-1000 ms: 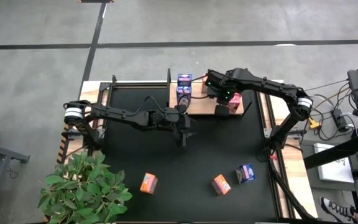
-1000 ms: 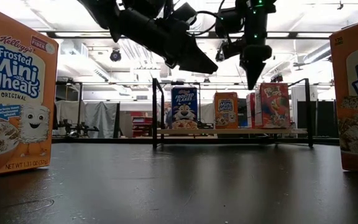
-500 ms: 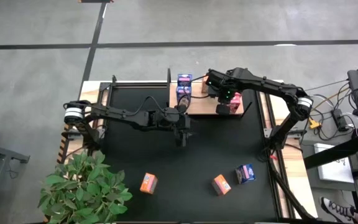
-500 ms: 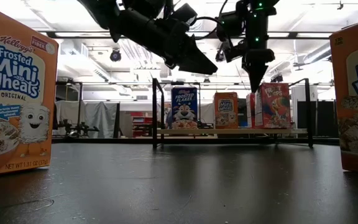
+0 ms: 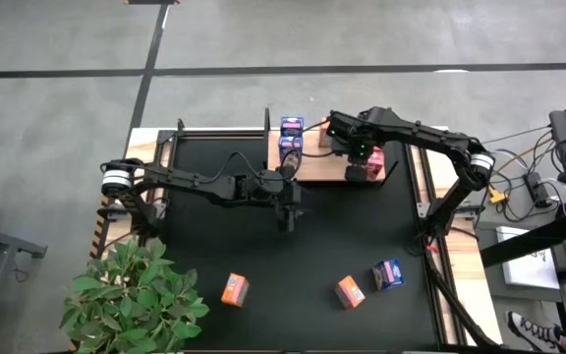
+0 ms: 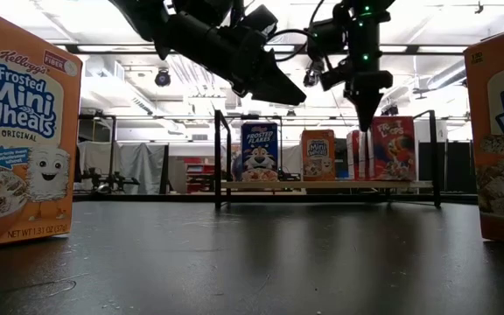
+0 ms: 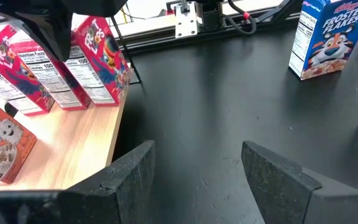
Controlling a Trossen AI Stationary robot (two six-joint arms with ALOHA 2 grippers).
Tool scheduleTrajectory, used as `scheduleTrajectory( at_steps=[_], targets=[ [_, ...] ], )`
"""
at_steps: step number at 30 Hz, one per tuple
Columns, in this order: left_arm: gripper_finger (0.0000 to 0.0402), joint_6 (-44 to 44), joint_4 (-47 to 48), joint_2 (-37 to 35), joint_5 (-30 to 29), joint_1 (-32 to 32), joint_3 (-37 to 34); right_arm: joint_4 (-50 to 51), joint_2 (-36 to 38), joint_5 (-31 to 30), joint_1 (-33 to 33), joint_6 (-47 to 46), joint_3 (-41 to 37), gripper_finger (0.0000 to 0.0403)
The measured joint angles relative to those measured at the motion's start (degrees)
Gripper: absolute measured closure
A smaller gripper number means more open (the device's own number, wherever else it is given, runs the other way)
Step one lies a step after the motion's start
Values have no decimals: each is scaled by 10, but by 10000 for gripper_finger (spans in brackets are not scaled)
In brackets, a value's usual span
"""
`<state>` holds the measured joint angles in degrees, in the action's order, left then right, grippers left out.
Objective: Stack cereal on shelf
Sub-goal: Put the red cereal box on the shelf aligned with the other red cereal box
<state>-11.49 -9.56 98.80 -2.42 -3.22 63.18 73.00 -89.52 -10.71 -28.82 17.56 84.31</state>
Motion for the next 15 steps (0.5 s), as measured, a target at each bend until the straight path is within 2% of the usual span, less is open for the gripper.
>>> scheduleTrajectory(
  at_steps=[15],
  targets=[
    [178,0,2,0,0,0,0,1,1,0,0,15,16,385]
  ],
)
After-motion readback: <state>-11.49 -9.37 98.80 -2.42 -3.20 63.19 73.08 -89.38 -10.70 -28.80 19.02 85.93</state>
